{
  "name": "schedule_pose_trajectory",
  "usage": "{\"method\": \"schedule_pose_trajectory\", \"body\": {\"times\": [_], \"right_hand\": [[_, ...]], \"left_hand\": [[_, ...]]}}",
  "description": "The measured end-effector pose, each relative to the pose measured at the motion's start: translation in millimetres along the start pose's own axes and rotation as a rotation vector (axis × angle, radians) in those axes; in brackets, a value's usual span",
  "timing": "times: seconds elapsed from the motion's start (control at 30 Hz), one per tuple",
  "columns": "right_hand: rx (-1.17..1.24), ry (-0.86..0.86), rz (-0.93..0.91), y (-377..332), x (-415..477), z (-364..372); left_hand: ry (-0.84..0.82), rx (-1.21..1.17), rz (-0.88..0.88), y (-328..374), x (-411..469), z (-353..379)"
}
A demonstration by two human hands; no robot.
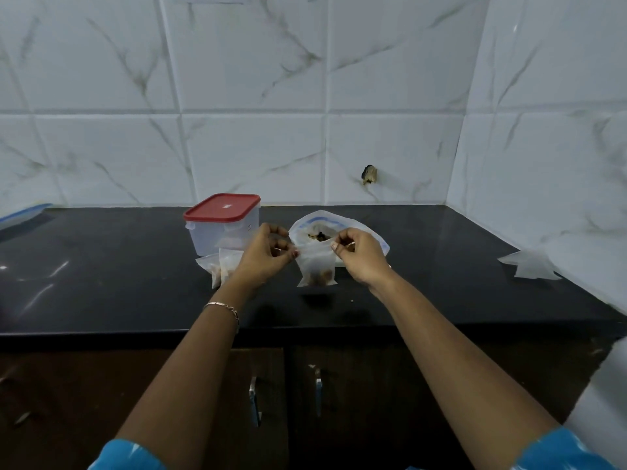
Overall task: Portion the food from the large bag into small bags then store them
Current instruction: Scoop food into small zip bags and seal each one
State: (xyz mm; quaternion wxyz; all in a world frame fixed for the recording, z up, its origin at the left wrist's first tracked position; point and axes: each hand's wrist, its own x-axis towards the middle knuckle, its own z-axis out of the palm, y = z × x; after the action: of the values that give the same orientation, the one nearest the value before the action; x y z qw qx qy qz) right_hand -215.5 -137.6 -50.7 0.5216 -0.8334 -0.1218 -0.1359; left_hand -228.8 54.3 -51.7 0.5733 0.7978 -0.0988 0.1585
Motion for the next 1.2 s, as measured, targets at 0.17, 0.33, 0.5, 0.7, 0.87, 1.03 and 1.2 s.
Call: {"method": "schedule_pose_trajectory", "body": {"times": [0.17, 0.33, 0.5, 0.7, 0.87, 1.03, 1.2], "right_hand": [[0.032, -0.033, -0.008, 4, -1, 2], [0.021, -0.053, -0.004, 8, 0, 6], [-0.084, -0.028, -0.012, 8, 1, 8], [-0.033, -0.032, -0.023, 7, -2, 7], [0.056, -0.092, -0.002, 3, -7, 5], [-0.041, -0.019, -0.019, 4, -4, 11], [-0.038, 0.008, -0.017, 5, -5, 12]], "left_hand": [[-0.056, 0.199, 0.081, 7, 8, -2], [-0.077, 0.149, 0.049, 9, 6, -2], [-0.116, 0.116, -0.031, 4, 7, -1], [-0.099, 0.257, 0.001, 1, 10, 6], [-0.068, 0.213, -0.012, 1, 9, 12], [-0.054, 0.171, 0.008, 3, 7, 17], [-0.048, 0.257, 0.052, 2, 6, 20]]}}
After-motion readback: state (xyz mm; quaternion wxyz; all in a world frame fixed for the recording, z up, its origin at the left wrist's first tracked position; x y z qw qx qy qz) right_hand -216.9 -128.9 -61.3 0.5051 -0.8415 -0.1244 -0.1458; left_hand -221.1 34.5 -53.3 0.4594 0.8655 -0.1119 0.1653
